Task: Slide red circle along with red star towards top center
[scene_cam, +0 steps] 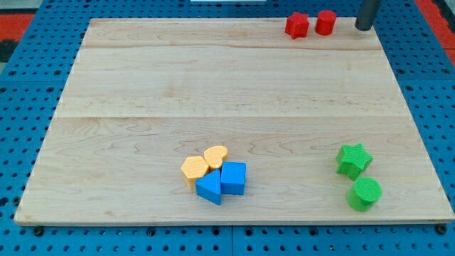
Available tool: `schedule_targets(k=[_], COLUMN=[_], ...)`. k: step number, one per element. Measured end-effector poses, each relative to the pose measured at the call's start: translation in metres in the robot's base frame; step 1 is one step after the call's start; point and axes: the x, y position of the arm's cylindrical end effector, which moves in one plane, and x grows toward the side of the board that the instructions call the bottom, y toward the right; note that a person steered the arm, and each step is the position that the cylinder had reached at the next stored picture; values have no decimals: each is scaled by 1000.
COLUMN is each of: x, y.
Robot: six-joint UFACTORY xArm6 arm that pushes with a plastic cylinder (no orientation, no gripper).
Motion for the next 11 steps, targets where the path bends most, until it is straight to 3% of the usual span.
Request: schedule_targets(k=[2, 5, 7, 8, 9, 11], x=[-7, -10, -28, -28, -27, 26], y=[-8, -116, -87, -112, -181, -314])
